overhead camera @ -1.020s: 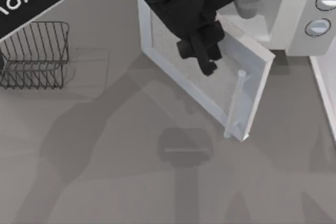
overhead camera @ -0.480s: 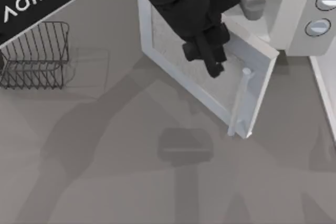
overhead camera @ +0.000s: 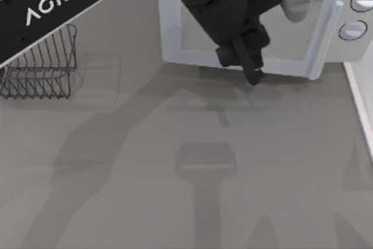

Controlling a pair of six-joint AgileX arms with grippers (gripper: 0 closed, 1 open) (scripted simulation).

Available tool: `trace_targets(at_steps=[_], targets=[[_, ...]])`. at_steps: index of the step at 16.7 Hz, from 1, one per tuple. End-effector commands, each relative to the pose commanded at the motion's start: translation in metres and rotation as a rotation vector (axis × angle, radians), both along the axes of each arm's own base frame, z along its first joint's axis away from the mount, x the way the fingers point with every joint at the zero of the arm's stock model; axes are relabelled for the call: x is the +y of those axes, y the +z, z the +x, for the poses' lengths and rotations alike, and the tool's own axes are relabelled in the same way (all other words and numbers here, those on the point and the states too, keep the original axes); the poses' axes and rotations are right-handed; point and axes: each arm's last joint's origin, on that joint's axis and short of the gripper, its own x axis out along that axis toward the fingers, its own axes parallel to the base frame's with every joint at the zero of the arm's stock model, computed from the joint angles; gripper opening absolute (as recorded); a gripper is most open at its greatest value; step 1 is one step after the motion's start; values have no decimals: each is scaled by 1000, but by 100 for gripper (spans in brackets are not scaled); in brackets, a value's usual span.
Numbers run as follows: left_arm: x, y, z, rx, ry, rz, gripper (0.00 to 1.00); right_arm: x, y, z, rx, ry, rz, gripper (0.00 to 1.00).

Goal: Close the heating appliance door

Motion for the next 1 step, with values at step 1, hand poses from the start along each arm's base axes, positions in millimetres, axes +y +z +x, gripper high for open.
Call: trace_targets(at_steps=[1], targets=[[1, 3, 1, -15, 5, -8, 0, 0, 0, 0, 0, 0, 0, 100]])
